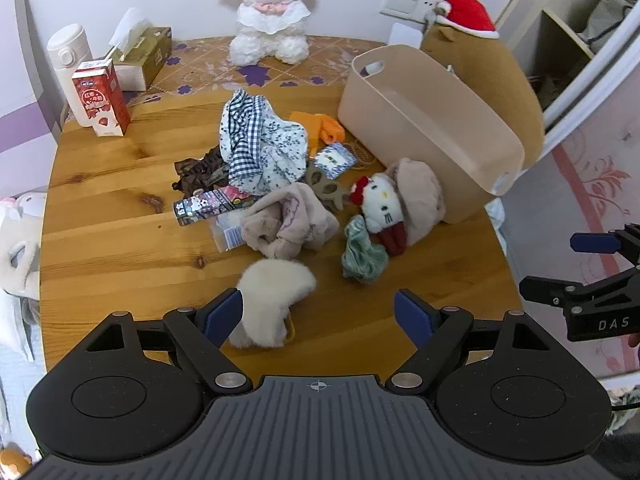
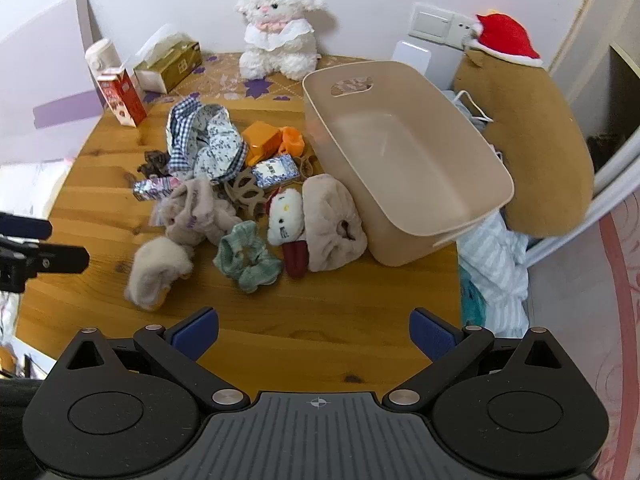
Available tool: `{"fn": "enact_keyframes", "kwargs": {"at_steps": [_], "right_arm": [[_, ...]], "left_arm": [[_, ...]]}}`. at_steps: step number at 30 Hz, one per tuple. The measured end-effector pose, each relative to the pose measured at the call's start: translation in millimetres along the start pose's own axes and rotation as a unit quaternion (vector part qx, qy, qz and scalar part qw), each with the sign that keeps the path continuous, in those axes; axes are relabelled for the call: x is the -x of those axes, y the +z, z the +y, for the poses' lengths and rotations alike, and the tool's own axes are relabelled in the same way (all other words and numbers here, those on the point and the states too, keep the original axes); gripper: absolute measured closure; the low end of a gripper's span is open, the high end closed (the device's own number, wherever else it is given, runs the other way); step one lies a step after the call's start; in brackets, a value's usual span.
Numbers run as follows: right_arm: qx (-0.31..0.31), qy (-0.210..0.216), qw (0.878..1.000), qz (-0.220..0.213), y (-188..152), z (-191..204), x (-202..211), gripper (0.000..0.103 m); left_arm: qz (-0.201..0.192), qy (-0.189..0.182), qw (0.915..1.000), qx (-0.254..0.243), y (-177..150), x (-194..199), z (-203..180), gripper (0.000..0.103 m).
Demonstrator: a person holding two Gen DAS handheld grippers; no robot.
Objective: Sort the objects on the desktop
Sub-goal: 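Grasp the white fluffy pouch with the left tool while the right grasps the green scrunchie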
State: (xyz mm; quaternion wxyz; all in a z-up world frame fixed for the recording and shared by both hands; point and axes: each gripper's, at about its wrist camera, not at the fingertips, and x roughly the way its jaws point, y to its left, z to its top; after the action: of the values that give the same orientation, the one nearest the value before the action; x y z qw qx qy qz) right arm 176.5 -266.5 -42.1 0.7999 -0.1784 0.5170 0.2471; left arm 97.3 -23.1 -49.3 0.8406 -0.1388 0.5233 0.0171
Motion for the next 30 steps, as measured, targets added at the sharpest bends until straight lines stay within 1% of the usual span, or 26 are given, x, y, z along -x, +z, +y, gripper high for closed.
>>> {"fn": "enact_keyframes", "kwargs": {"at_steps": [5,10,15,22,26,30], "right_arm": [[0.018,0.015,1.000,0.009,9,-8,-21,0.000],[0.032,0.031,0.999,0.011,20,-15,-40,0.000],[0.053,0.048,0.997,0.003,30,-18,-58,0.000],[0.081,0.068,0.994,-0.010,43,-16,-78,0.000],[0.099,0.076,0.992,-0.018,47,-12,-89,0.000],[0.130,0.083,0.988,-0.024,47,-5,-99,0.000]], "left_arm": [[0.004,0.004,0.9997,0.022,7,-16,2,0.019],[0.007,0.021,0.9991,0.036,11,-31,4,0.019],[0.003,0.031,0.9985,0.046,12,-46,5,0.019],[-0.003,0.040,0.9981,0.047,11,-65,5,0.019],[0.000,0.043,0.9976,0.054,9,-80,7,0.019],[0.011,0.036,0.9976,0.058,3,-95,9,0.019]]}}
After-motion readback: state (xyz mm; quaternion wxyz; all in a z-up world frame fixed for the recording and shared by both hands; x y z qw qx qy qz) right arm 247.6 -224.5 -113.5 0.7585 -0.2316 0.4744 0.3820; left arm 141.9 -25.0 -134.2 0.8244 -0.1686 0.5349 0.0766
